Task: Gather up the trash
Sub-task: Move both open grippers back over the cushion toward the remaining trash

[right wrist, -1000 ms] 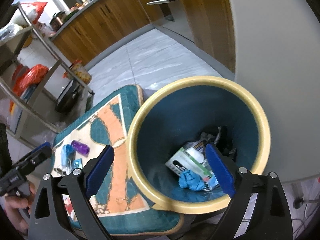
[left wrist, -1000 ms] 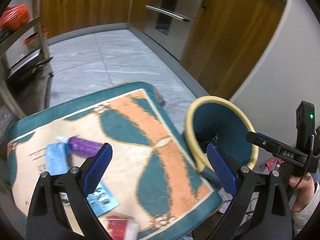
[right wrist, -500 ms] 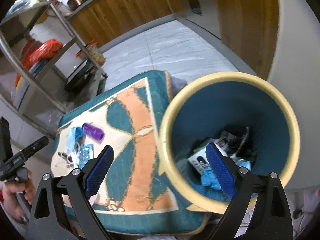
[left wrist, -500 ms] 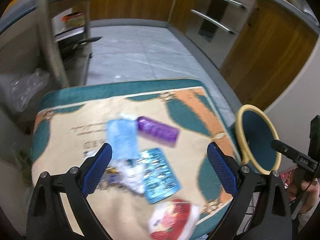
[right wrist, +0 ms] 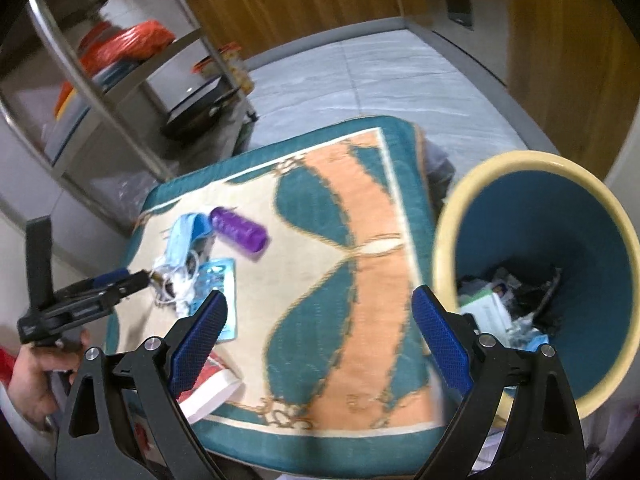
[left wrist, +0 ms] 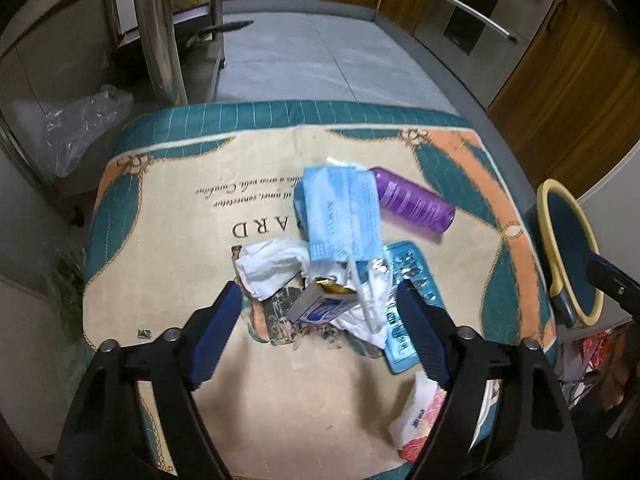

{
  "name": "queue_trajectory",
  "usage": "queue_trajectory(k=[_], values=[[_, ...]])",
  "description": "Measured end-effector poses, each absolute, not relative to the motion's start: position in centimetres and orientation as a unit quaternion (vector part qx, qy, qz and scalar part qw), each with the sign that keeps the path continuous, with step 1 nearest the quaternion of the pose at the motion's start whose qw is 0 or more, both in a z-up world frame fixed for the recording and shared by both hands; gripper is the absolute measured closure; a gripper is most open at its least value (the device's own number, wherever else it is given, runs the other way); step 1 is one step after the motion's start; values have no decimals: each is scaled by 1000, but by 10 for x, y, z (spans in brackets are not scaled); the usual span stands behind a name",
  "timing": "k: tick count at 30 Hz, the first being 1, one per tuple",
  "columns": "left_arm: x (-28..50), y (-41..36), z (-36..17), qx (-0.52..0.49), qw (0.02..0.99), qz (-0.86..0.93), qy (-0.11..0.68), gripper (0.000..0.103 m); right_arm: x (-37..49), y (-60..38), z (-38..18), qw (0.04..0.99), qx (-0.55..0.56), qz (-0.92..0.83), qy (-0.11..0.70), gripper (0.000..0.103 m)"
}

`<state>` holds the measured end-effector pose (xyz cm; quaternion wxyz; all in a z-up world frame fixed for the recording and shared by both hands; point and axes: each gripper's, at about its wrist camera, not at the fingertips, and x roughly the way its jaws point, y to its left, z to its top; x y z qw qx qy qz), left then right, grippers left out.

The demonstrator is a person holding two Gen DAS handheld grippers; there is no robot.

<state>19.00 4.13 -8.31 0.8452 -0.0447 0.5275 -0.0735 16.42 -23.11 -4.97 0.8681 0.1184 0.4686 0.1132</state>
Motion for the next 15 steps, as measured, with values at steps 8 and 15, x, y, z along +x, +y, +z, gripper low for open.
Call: queue_trajectory(k=[8,15], values=[[187,38,-84,-31,844,-98,526,42,166,-203,-54,863,102,133,477,10],[190,48,-86,-48,845,-93,524,48,167,-180,-57,858,88,152,483,10]])
